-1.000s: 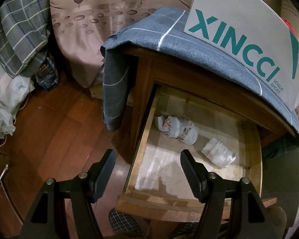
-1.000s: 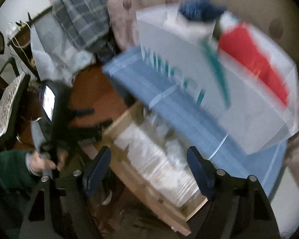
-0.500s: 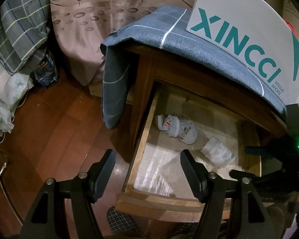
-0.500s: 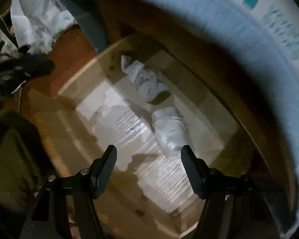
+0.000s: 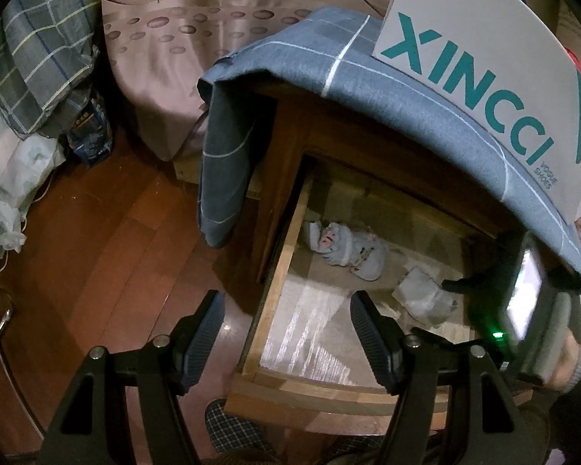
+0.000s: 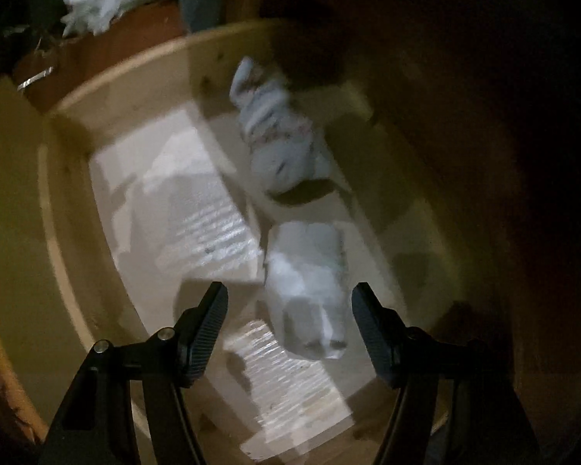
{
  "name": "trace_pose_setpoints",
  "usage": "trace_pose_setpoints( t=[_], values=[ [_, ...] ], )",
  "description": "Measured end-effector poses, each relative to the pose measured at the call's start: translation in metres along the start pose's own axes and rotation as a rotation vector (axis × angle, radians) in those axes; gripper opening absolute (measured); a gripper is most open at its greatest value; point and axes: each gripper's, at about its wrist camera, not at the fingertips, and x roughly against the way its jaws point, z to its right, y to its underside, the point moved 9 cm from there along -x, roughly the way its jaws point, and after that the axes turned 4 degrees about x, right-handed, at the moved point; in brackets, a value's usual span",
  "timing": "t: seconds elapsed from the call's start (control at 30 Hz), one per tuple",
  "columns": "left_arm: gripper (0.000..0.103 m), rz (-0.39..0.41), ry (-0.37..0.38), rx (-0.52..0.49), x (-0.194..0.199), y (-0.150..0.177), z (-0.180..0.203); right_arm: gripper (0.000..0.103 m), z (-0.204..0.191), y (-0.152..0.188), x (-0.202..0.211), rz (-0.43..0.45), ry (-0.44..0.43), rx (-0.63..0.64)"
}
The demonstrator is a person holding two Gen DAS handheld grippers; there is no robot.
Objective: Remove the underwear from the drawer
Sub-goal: 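Grasp the white rolled sock with the right tool, then lift the white sock with the right tool out of the drawer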
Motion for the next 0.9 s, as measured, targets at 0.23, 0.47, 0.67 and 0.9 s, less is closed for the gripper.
trace_pose_setpoints(
  t=[0.23,0.47,0.67,0.9],
  values=[
    [0.069,-0.005,-0.002,-0.003,-0.001,0.0,-0.001,0.064,0.01,0.002,-0.018,-0.012,-0.03,-0.029],
    [0.069,-0.011,-0.001,-0.003,-0.002,0.0,-0.001,0.061,0.013,0.01,-0.033,-0.035,-0.088,-0.061],
    [0.069,-0.014,0.003,-0.003,-0.002,0.0,-0.001,0.057,0.013,0.017,-0.032,-0.036,-0.139,-0.096],
    [0.069,-0.011,0.0,-0.007,-0.003,0.0,0.001,0.043,0.014,0.041,-0.027,-0.104,-0.187,-0.132]
  ],
)
